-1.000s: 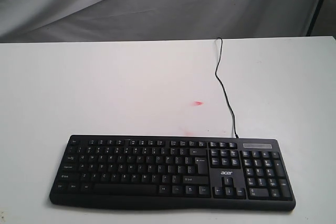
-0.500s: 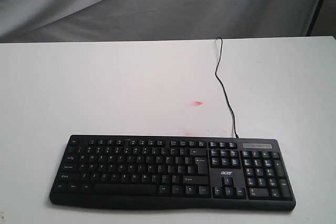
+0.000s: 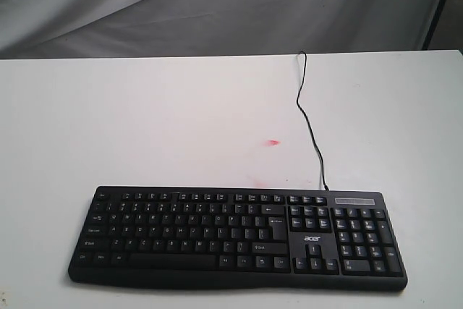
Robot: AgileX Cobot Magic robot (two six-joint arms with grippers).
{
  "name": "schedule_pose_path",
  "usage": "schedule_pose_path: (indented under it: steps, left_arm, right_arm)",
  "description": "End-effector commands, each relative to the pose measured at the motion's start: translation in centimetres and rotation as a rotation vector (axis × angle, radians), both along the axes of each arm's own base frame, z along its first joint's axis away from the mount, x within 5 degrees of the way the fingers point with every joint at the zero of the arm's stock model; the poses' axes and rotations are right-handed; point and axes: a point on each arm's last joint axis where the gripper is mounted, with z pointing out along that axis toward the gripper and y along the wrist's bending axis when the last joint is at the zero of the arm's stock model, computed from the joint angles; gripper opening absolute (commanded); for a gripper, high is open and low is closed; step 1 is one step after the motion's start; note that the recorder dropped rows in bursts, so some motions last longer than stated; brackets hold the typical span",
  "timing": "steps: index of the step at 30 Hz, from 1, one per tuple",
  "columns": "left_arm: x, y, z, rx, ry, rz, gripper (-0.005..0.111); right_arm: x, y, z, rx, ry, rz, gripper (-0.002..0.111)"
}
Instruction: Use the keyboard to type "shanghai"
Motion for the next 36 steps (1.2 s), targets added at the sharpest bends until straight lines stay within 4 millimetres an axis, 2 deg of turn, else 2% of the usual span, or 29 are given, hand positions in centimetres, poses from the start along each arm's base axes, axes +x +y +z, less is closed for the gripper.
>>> schedule_pose_path:
  steps: [1, 11, 25, 36]
  left_arm:
    - [0.0, 0.0, -0.1, -0.002, -0.006, -0.004, 0.001]
    - [0.0, 0.0, -0.1, -0.002, -0.006, -0.004, 0.001]
    - [0.0, 0.0, -0.1, -0.002, -0.006, -0.004, 0.001]
    - [0.0, 0.0, -0.1, -0.002, -0.006, -0.004, 0.001]
  right_arm:
    - [1.5, 0.1, -1.9, -0.015, 0.011, -0.017, 0.000]
    - [5.0, 0.4, -7.7, -0.022, 0.070, -0.017, 0.000]
    - [7.0, 0.6, -14.3, -0.028, 0.131, -0.018, 0.000]
    - [7.1, 0.6, -15.7, -0.074, 0.240, -0.024, 0.000]
